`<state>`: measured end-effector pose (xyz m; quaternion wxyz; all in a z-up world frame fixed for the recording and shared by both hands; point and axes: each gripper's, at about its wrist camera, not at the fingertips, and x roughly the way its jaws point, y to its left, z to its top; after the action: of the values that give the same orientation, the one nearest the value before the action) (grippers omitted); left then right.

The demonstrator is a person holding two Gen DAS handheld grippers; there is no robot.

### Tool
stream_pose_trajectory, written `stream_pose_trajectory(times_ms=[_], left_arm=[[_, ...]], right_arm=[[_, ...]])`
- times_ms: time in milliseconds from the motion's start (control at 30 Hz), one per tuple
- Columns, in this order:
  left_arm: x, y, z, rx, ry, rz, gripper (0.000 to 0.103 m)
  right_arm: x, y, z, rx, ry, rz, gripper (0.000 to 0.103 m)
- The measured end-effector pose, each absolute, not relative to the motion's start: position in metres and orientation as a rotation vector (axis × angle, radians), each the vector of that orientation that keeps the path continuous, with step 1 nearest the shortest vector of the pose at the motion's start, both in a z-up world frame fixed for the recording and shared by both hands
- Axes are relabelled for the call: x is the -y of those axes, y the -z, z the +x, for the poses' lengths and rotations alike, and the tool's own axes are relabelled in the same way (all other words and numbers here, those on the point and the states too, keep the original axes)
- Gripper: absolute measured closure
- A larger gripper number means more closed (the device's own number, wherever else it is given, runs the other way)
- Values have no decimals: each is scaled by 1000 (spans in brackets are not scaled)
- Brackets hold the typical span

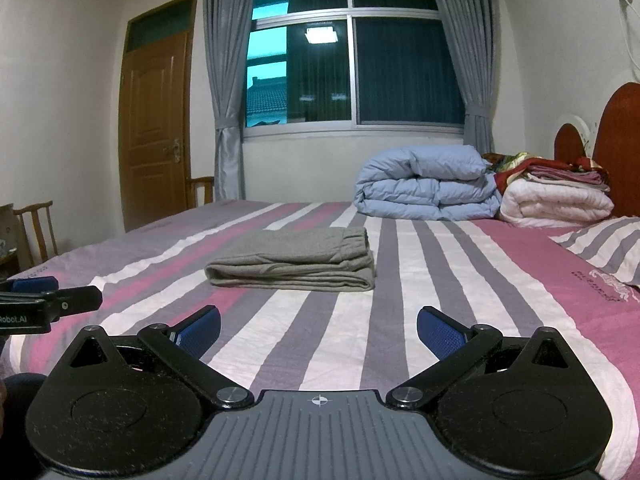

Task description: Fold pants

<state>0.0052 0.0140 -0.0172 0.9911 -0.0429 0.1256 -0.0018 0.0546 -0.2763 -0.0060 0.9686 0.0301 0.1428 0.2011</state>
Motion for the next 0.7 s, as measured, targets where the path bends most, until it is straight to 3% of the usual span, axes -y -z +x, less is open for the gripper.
stream_pose_trajectory(times_ms=[700], left_arm=[[-13, 17, 5, -250, 4, -81, 6]], right_arm=[[280, 6, 55, -291, -411, 61, 0]])
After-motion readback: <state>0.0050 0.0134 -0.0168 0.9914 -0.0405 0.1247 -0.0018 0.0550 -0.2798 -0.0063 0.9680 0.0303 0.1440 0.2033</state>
